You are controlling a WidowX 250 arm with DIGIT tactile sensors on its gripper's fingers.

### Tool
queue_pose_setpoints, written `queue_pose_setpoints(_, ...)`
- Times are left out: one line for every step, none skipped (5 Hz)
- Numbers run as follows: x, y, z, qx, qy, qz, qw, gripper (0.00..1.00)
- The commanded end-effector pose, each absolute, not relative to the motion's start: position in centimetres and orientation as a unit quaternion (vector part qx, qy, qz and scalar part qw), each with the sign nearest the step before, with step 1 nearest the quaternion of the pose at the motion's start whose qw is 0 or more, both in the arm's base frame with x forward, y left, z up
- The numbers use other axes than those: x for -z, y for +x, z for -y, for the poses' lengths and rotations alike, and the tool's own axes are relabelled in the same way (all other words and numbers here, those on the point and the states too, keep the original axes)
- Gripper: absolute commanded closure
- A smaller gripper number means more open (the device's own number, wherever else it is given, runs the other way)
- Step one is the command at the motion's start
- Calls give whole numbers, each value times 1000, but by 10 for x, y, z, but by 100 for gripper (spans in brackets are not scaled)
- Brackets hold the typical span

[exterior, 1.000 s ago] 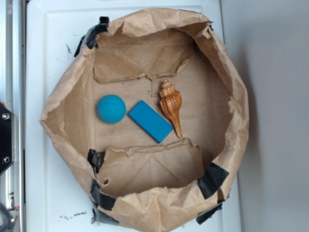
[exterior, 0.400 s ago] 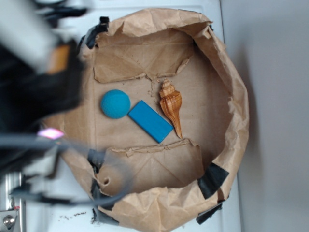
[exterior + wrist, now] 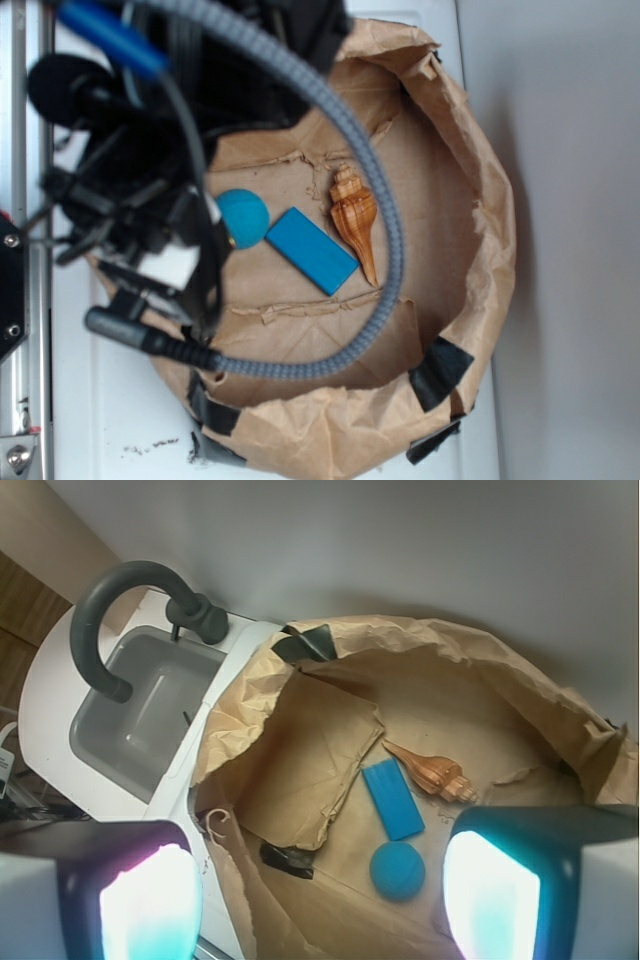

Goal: Grab the blue ball.

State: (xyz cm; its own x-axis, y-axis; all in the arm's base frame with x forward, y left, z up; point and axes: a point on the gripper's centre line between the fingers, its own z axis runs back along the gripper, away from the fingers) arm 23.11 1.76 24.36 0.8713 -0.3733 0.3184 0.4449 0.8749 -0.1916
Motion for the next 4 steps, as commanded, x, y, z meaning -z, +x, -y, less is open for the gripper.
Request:
queue_pose_setpoints(-226,222,-13,254,-122,160,946,0)
queue_pose_setpoints(-182,226,-22,253,-95,140,953,0)
queue_pose_setpoints(-149,227,-30,251,-77,108,959,0)
queue_pose_setpoints(-128,226,-35,251,-59,95,962,0)
